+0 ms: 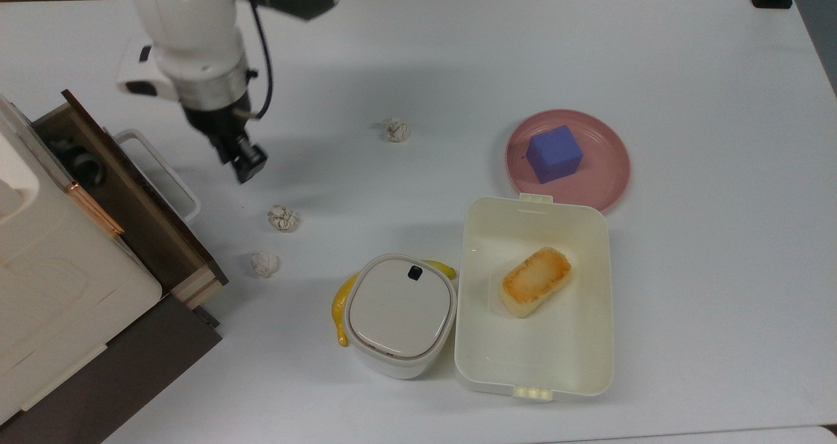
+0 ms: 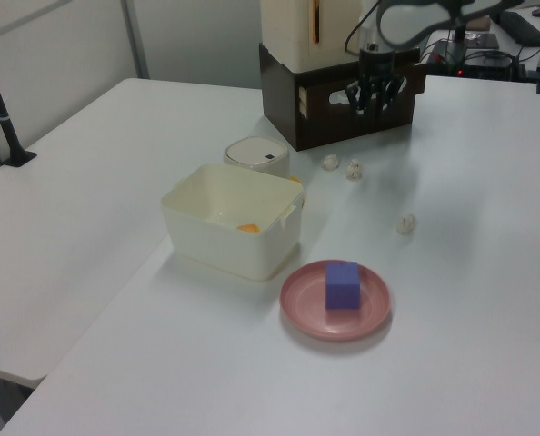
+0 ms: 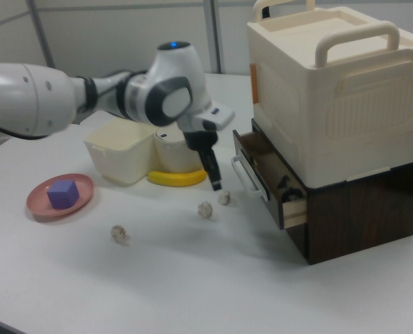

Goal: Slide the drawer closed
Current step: 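Push the drawer front with the gripper into the brown cabinet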

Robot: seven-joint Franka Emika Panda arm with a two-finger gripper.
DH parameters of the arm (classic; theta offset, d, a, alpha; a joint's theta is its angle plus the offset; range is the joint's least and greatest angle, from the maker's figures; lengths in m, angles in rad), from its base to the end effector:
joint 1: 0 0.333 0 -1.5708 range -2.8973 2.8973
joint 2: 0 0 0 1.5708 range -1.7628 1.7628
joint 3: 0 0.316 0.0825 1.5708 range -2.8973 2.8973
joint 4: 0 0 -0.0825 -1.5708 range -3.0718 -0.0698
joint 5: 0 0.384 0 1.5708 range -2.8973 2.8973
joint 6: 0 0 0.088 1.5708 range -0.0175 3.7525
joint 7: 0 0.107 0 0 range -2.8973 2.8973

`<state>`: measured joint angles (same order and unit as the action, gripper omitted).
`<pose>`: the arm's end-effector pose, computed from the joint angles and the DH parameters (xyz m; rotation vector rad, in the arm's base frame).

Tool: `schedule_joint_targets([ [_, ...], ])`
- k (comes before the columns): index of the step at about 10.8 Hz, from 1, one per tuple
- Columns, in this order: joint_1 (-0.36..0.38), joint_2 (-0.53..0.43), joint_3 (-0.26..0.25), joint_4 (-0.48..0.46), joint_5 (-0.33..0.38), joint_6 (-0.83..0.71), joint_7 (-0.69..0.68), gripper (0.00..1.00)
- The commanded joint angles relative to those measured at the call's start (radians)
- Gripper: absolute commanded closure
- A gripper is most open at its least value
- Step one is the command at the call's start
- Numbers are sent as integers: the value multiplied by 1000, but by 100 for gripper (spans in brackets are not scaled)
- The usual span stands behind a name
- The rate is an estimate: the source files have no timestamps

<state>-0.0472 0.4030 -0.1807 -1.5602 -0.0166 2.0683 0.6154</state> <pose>0.6700 -0.1395 0.4274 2.8203 -1.2226 0.1932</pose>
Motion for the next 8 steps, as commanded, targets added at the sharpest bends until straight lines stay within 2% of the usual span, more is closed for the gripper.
schedule_joint_targets([
  [1, -8, 63, -78, 46, -5, 174, 55, 60],
  [5, -25, 88, -137, 63, -14, 352, 38, 59],
  [7, -23, 93, -155, 69, -16, 362, -24, 57],
  [8, -11, 61, -151, 57, -5, 334, -90, 57],
])
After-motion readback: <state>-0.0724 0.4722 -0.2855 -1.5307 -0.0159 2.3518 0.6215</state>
